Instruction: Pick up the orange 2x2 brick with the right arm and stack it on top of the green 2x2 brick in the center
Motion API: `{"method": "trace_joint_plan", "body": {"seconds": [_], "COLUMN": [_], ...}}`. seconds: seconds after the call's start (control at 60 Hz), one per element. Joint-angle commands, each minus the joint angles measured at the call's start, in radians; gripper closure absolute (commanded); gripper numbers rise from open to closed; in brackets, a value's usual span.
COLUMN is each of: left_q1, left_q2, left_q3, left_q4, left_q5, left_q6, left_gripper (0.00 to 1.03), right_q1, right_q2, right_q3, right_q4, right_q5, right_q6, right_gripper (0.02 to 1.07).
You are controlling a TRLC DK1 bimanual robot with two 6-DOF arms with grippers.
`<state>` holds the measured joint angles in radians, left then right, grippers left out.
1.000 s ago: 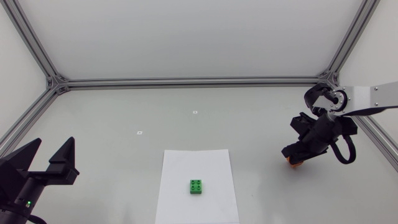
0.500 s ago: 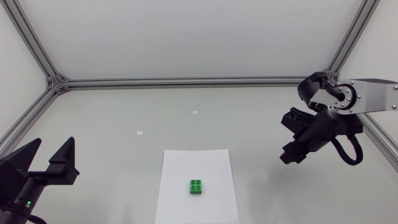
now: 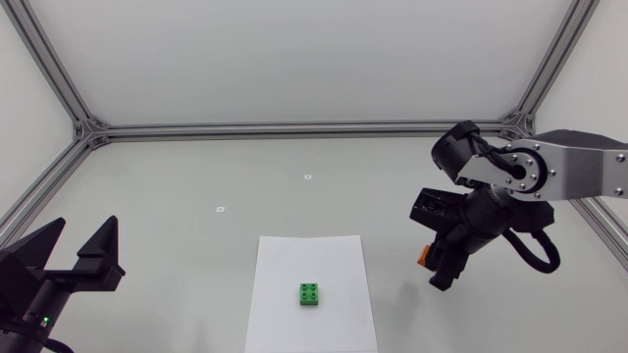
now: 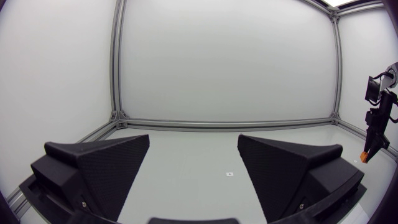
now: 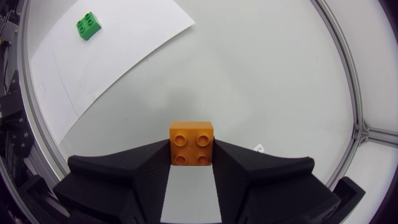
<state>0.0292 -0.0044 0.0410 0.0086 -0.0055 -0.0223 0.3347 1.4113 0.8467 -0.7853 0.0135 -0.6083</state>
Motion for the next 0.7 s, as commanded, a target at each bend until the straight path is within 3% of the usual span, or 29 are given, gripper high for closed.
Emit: {"method": "trace_joint_plan", "body": {"seconds": [0.0, 0.367, 0.683], "left_q1": [0.003, 0.003, 0.003], "left_q2": [-0.008, -0.008, -0.008], "left_q3": [-0.041, -0.041, -0.041], "left_q4": [-0.015, -0.015, -0.015], "left_q5": [0.004, 0.004, 0.004], "left_q6": [0.013, 0.013, 0.013], "left_gripper": [0.04, 0.04, 0.04], "right_q1": [0.052, 0.336, 0.487], "right_q2": [-0.003, 0.077, 0.187], "right_q3": [-0.028, 0.022, 0.123], "right_q4": [-0.012, -0.017, 0.001], "right_q5": [0.014, 0.040, 0.037], "right_q6": [-0.064, -0.085, -0.076], "right_gripper": [0.77, 0.80, 0.82]}}
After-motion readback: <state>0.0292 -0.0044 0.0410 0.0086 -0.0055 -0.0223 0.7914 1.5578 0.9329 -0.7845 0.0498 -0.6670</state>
